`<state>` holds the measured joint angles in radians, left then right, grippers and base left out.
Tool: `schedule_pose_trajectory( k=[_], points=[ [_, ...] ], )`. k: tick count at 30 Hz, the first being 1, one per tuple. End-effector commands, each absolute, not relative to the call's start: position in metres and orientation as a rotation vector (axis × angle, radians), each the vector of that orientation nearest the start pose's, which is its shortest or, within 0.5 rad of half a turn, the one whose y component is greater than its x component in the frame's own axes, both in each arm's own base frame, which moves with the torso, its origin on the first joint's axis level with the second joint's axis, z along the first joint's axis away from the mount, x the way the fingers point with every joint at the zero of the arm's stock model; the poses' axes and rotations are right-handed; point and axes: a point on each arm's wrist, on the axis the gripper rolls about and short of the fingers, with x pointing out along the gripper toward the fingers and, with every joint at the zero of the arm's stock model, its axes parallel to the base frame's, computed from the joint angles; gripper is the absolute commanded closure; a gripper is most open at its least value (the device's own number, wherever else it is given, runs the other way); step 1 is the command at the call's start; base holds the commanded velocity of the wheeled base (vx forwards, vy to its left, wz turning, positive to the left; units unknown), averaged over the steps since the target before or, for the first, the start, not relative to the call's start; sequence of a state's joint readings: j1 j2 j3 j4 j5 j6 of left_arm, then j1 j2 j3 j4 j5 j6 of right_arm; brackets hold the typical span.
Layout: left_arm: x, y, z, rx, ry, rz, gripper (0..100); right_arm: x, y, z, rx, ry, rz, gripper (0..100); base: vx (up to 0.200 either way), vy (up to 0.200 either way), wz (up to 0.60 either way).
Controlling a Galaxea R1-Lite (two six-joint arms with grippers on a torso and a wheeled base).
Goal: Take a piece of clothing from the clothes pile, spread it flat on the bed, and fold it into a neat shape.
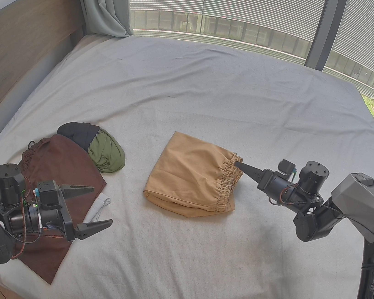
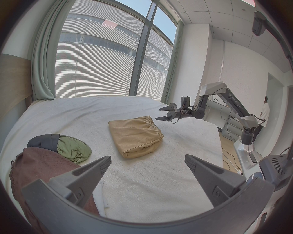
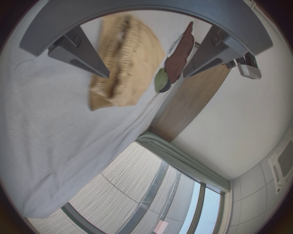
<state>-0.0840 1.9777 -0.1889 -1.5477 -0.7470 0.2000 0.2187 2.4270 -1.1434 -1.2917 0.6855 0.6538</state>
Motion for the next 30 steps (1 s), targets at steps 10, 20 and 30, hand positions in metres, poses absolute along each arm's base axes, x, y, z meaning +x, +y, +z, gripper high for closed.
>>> schedule_pose_trajectory(
  k=[10,20,30],
  points=[
    [0.246,-0.036,0.064,0.106,0.159,-0.846,0,0.419,0.161,0.09,0.571,0.215,1.021,0,0.0,0.0,0.0],
    [0.246,-0.036,0.063,0.105,0.162,-0.846,0,0.439,0.159,0.068,0.579,0.235,0.992,0,0.0,0.0,0.0],
    [0.246,-0.036,0.062,0.103,0.166,-0.846,0,0.456,0.147,0.035,0.592,0.275,0.944,0,0.0,0.0,0.0]
  ],
)
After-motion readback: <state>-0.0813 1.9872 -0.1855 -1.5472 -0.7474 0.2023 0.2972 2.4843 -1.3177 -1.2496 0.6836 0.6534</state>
